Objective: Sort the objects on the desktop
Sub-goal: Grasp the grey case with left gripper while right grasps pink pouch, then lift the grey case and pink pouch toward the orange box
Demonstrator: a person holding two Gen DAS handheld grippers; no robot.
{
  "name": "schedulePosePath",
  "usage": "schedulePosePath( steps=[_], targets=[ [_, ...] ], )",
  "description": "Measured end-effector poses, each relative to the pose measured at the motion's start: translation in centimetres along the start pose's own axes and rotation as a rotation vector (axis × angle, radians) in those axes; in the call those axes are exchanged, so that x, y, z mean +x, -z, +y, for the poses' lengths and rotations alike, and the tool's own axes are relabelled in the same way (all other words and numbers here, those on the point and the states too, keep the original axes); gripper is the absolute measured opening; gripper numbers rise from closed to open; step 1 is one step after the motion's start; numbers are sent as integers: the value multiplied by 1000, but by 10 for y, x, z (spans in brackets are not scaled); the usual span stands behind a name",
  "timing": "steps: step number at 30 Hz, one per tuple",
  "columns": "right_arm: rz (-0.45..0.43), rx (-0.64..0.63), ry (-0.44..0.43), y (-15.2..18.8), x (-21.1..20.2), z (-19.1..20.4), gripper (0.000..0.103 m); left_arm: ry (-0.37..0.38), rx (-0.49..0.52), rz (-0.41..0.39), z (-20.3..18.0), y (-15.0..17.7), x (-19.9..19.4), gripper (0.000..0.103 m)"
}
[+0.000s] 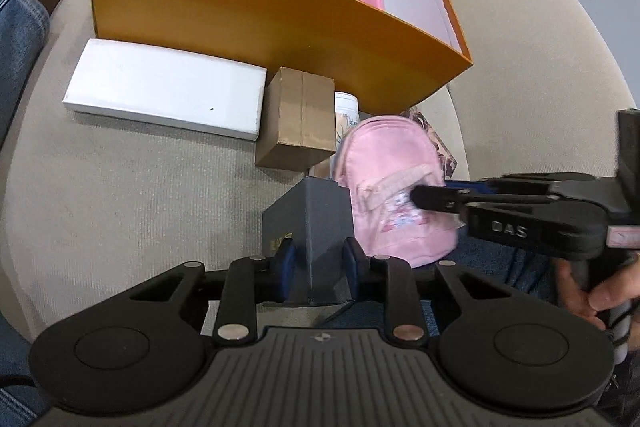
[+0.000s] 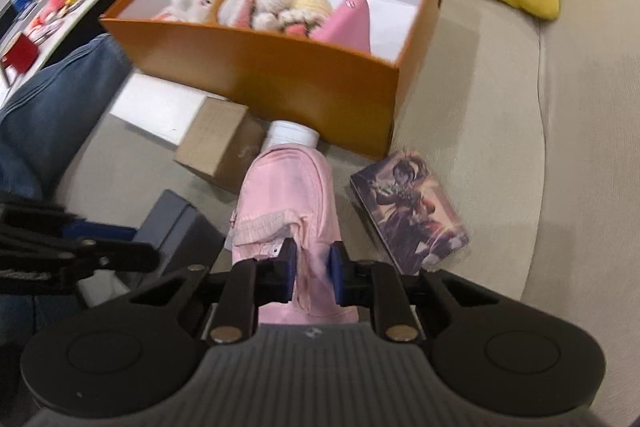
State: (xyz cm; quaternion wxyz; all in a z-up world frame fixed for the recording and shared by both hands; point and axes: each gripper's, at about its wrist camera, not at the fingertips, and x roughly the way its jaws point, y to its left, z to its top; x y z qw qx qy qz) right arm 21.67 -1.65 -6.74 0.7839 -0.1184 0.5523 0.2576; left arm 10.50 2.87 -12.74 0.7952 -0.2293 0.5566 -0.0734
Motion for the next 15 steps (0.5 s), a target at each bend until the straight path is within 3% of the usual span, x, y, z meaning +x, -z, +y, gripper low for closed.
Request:
schedulePosePath(
  steps=[3, 5, 7, 10, 11, 13, 15],
  targets=[
    [48, 51, -18, 1, 15, -5, 25, -46, 42, 5, -3, 7, 2, 35],
    [69, 44, 0, 0, 18, -4, 29, -32, 48, 7, 0, 10, 2, 35],
    [76, 30, -5, -1, 18, -2, 41, -24, 47, 11, 2, 12, 2, 35],
    [91, 19, -27, -2, 23, 0, 47, -12, 39, 9, 4, 14, 1, 35],
    [97, 21, -22, -3, 25, 0, 47, -8, 37, 7, 4, 14, 0, 38],
    [105, 22, -26, -4, 27, 1, 48, -10, 36, -5, 2, 16, -4, 54],
    [118, 36, -30, -5, 30, -1, 53, -17, 53, -16, -4, 16, -5, 57]
  ],
)
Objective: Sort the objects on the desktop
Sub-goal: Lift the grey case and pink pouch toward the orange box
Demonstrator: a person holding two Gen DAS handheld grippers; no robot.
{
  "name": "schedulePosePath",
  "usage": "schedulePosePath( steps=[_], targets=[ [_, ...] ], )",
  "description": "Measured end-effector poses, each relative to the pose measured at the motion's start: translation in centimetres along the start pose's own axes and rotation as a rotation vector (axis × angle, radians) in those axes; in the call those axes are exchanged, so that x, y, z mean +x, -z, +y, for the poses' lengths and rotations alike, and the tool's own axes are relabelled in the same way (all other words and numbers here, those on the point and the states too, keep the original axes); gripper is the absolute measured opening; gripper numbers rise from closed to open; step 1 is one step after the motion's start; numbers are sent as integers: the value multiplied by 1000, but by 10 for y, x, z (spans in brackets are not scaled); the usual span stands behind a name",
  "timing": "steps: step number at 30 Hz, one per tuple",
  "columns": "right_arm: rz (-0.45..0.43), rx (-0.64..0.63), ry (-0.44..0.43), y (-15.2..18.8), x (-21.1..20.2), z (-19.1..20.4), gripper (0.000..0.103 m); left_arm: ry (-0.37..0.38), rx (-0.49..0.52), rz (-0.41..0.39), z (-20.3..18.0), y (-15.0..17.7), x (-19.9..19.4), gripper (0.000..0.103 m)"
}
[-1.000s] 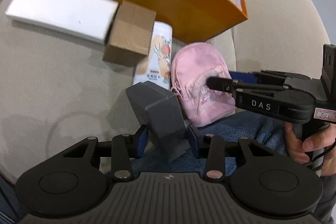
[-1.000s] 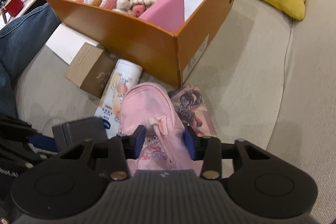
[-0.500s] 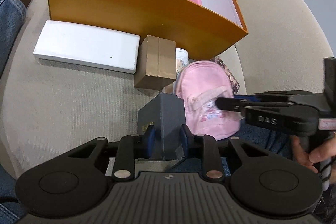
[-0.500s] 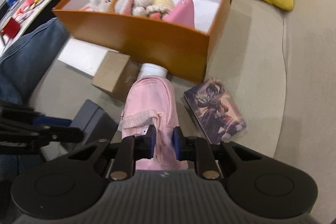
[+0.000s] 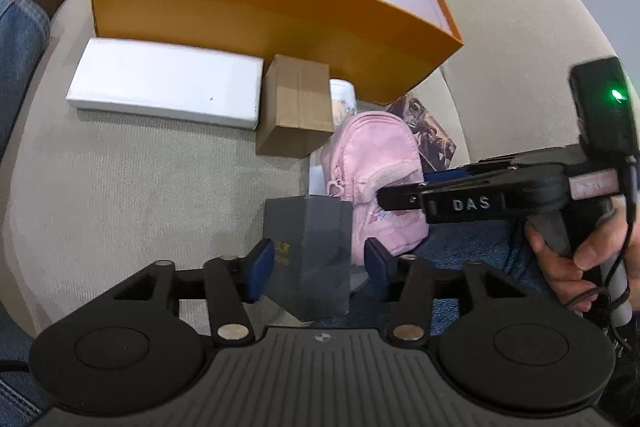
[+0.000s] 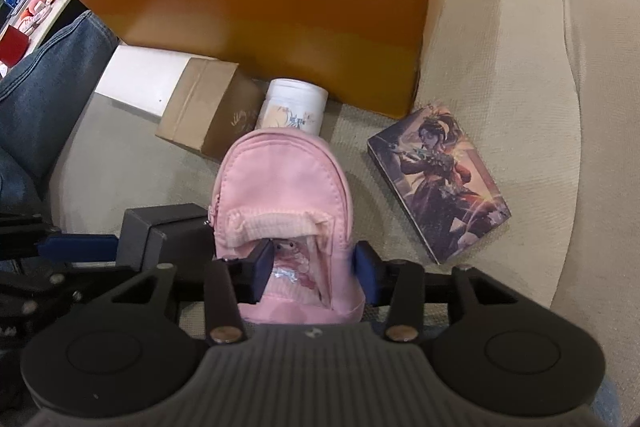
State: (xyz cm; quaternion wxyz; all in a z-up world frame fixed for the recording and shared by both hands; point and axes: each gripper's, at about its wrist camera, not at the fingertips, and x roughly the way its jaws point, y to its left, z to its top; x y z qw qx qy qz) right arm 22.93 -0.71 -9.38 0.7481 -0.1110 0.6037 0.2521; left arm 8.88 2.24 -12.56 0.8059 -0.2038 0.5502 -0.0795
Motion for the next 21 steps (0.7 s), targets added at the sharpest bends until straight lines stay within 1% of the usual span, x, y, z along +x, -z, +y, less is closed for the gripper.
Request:
schedulePosePath(
  steps=[4, 5, 6, 7, 8, 9, 10, 14, 18, 21],
  targets=[
    [15, 42, -41, -1, 3, -8, 52, -12, 38, 20, -12, -1, 5, 58],
    [15, 42, -48, -1, 4, -8, 50, -22, 46, 27, -14, 0, 8, 58],
    [9, 35, -56, 0, 3, -7, 44, -37, 52, 34, -15, 1, 12, 58],
    [-1, 30, -56, 2, 1, -6, 32, -46, 54, 38, -14, 2, 14, 58],
    [-12, 28, -48, 4, 0, -6, 26, -60, 54, 41, -14, 2, 16, 55],
    [-28, 24, -52, 6, -3, -5, 23, -72, 49, 45, -12, 3, 17, 45],
    [-42, 13, -52, 9, -5, -4, 21, -76, 46, 46, -10, 3, 17, 45],
    [-110, -7, -30, 16, -16, -1, 17, -45, 16, 40, 1, 3, 13, 43],
    [-140, -9, -26, 27, -33, 0, 15, -30, 18, 11, 6, 4, 1, 41],
    [-180, 5, -26, 32, -55, 0, 14, 16, 25, -23, 6, 2, -17, 41]
  ],
)
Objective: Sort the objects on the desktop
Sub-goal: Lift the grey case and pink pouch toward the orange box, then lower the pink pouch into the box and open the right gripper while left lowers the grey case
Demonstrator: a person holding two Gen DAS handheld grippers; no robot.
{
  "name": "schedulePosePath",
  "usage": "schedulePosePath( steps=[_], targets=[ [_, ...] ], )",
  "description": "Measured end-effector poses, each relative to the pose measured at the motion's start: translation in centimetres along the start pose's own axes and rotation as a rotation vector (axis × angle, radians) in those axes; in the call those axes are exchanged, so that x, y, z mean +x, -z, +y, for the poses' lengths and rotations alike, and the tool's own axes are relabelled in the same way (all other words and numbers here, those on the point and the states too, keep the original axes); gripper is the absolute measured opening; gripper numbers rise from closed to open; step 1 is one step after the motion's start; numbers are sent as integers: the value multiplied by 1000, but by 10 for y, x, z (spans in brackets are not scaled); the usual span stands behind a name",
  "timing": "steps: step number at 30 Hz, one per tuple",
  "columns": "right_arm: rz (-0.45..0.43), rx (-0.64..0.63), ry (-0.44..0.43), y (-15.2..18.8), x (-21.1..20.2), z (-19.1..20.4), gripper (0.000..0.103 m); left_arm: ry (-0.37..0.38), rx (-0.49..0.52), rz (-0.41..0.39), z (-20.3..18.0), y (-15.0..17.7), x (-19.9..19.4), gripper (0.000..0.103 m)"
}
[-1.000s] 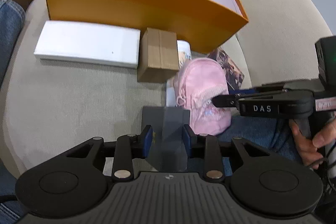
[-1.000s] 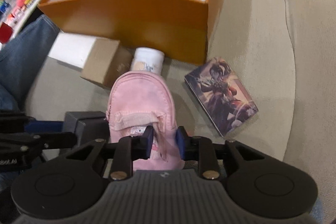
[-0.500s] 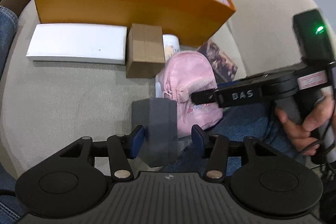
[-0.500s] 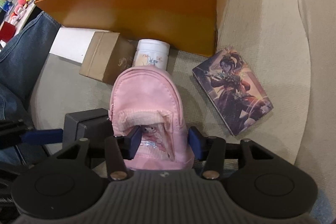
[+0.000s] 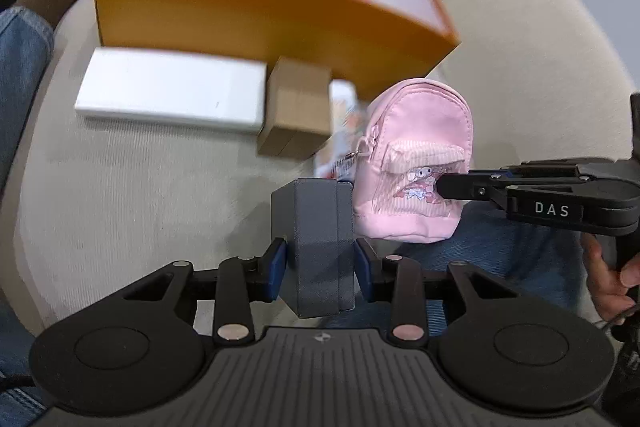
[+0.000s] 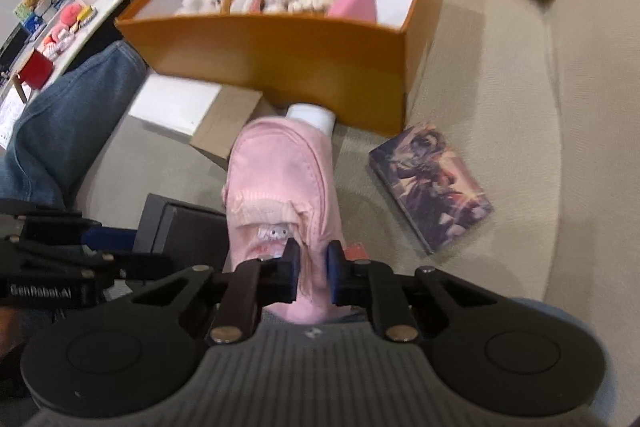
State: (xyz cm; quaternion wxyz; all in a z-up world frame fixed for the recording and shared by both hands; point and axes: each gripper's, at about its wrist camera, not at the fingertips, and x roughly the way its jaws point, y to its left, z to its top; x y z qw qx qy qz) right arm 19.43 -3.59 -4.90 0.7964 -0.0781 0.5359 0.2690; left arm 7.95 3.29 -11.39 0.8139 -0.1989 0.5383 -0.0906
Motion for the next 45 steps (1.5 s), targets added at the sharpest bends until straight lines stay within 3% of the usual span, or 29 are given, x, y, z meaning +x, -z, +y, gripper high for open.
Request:
schedulePosePath(
  steps=[9, 13, 16, 20, 27, 34, 38, 41, 45],
  targets=[
    [-171, -2, -49, -40, -70, 2, 13, 80, 64, -196, -12, -42, -69, 41],
    [-228, -10, -29, -72, -81, 3, 13, 63, 70, -269, -13, -80, -79, 41],
    [-236, 3, -62, -99, -79, -1, 13, 57, 72, -300, -14, -108, -74, 41],
    [-205, 6, -97, -128, -65, -7, 13, 63, 64, -308, -5, -149, -59, 41],
    [-139, 36, -178, -150, -41, -22, 13, 107, 78, -228, 8, -189, -12, 41],
    [-62, 69, -103, -162, -3, -32, 14, 135, 95, -205, 10, -191, 1, 41],
    [3, 36, 2, -174, 10, -22, 22, 115, 126, -188, 1, -194, 7, 41],
    [57, 4, 64, -181, 24, -13, 34, 121, 134, -185, 0, -193, 10, 41],
    [53, -92, 156, -179, 33, 4, 37, 134, 105, -184, 7, -193, 13, 41]
  ],
)
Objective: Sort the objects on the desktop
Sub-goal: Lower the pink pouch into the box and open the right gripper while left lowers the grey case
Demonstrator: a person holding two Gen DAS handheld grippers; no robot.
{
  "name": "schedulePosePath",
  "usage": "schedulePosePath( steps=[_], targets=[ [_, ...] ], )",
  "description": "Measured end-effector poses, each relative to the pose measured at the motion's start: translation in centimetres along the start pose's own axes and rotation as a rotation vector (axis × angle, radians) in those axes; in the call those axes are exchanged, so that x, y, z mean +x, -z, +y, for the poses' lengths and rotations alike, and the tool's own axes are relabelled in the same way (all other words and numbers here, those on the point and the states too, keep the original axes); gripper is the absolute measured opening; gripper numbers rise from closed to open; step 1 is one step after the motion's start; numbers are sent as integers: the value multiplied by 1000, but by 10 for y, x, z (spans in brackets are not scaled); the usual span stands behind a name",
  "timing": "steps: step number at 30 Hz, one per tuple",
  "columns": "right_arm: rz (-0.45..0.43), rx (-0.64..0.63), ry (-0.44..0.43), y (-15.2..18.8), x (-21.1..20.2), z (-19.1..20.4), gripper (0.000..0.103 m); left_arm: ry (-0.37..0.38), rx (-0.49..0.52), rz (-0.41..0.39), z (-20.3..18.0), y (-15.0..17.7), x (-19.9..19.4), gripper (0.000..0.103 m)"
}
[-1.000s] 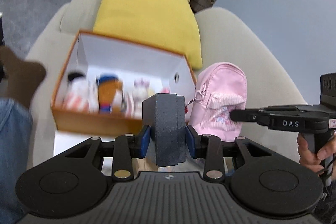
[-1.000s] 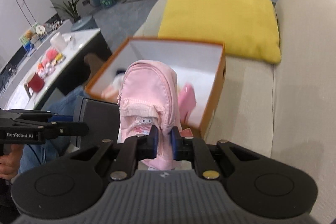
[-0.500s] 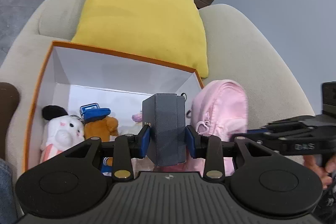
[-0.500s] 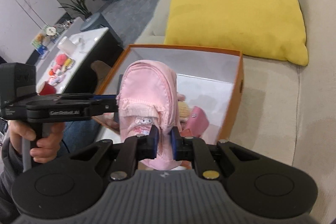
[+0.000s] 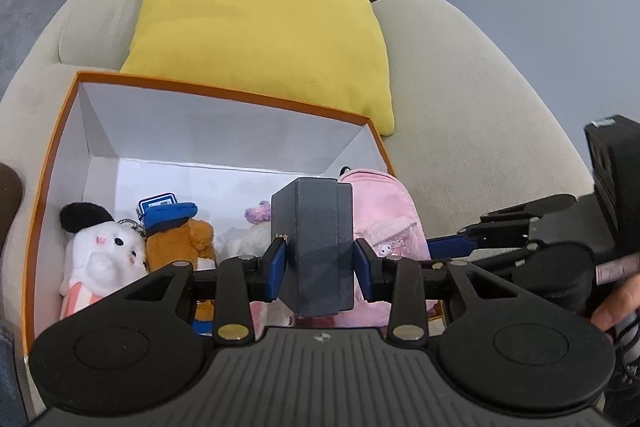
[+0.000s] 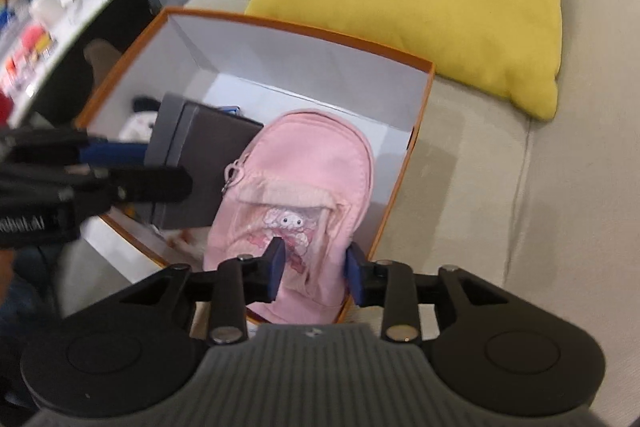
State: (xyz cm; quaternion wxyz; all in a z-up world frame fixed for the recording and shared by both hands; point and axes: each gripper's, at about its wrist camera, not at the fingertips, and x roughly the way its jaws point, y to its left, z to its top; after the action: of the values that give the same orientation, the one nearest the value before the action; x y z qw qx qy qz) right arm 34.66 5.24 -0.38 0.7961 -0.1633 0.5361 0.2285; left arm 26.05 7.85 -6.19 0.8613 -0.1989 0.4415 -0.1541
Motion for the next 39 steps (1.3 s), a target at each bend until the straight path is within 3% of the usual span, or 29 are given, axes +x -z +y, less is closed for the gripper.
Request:
schedulePosePath(
  steps=[5, 9, 12, 15, 17, 21, 25, 29, 32, 35, 39],
  targets=[
    [-62, -43, 86, -2, -17, 8, 41, 11, -17, 11, 5, 1, -3, 41],
    [-71, -91, 89, -6, -21, 14, 16, 6, -31, 16, 8, 3, -1, 41],
    [-32, -150, 154, -7, -7, 23, 10, 12, -41, 19, 11, 4, -2, 41],
    [-21, -218, 232, -6, 2, 31, 10, 7, -43, 17, 14, 5, -7, 41],
    [-25, -232, 240, -9, 1, 32, 10, 11, -49, 18, 17, 5, -7, 41],
    [-34, -196, 210, -20, -1, 26, 14, 8, -52, 23, 20, 3, -8, 40],
    [-20, -239, 183, -35, 11, 29, 20, -19, -23, 41, 17, -4, -8, 40],
    [38, -276, 179, -42, 33, 40, 19, -23, -16, 34, 20, -1, -6, 40],
    [146, -264, 176, -30, 58, 43, 19, -7, -42, 28, 28, 2, -6, 40],
    [188, -244, 139, -14, 65, 46, 20, -8, -42, 20, 31, 3, -8, 40],
    [255, -94, 25, -5, 85, 27, 2, -5, -40, 24, 30, 3, -5, 40]
  ],
)
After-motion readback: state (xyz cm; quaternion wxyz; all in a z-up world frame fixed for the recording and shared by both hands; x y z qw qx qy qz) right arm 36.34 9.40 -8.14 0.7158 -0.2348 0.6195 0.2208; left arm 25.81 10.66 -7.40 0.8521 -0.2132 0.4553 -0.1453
